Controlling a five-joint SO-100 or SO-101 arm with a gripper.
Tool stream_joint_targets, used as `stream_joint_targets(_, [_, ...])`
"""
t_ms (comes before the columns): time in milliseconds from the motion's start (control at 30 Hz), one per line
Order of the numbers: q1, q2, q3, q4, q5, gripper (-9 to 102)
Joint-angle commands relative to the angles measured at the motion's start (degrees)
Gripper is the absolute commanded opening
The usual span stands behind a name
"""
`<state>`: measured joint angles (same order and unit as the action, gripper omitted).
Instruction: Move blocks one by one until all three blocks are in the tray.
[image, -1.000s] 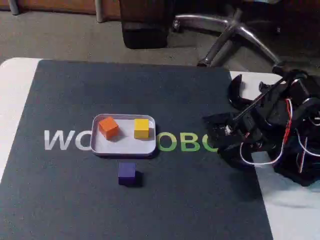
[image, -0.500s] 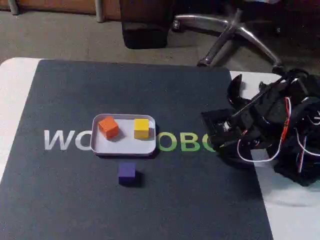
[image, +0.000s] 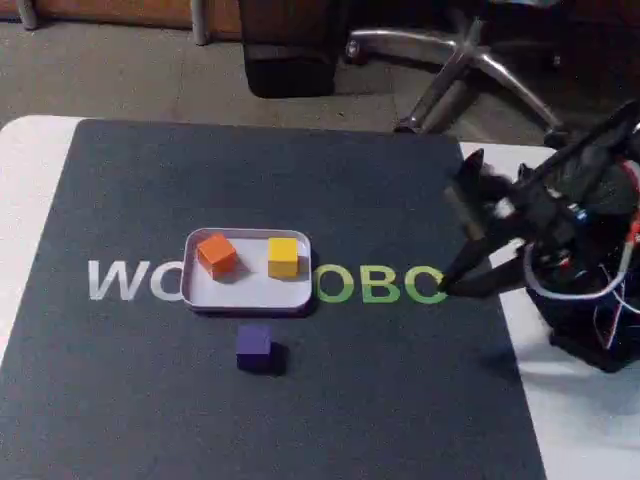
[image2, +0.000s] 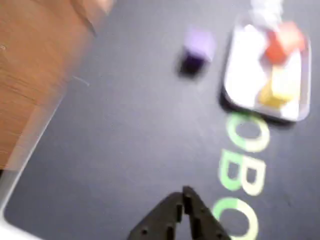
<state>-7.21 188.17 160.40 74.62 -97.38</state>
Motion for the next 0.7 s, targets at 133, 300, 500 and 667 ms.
stream_joint_targets(133, [-3.5,-35.8,-33.8,11.9,9.1,-6])
stream_joint_targets(300, [-6.5,-53.8,-49.5,12.4,16.3,-6])
stream_joint_targets(500, [-3.2,-63.2,-49.1,4.3,21.4,-4])
stream_joint_targets(667, [0.3,-72.1,-49.0,-2.7,24.9,-4])
